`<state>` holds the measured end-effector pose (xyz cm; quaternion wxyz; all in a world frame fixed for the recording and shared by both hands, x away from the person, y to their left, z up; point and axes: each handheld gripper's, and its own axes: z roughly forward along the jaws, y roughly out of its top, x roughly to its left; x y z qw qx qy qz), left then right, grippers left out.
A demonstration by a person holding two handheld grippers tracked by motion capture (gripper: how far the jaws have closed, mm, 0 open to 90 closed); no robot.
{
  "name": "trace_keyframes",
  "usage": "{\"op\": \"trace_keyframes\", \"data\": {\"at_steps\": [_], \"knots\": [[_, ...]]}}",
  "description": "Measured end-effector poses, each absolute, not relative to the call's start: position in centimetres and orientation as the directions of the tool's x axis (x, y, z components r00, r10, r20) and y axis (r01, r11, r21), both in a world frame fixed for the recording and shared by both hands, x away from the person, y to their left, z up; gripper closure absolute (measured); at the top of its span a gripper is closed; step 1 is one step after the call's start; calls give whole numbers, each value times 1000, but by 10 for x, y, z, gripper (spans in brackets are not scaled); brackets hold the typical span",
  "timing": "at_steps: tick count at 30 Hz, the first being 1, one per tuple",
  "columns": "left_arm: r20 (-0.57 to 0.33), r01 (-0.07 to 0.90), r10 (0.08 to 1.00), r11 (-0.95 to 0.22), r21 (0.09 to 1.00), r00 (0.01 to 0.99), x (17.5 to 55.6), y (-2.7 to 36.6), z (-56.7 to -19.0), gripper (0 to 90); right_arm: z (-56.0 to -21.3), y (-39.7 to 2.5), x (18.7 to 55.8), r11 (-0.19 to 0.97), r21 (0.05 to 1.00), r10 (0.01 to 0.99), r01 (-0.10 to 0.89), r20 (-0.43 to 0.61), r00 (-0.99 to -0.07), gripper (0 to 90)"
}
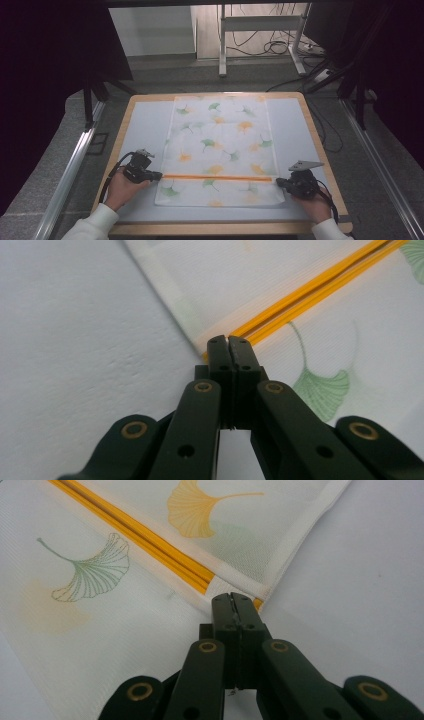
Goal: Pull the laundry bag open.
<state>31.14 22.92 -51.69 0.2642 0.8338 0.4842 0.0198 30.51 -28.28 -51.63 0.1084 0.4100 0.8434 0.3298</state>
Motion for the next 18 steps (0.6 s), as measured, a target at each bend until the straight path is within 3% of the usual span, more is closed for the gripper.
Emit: {"op": "trace_keyframes", "data": {"at_steps": [18], "knots": [[-256, 801, 818, -353, 483, 515, 308, 236, -521, 900, -516, -283, 305, 445, 648, 762, 618, 88, -641, 899]]}}
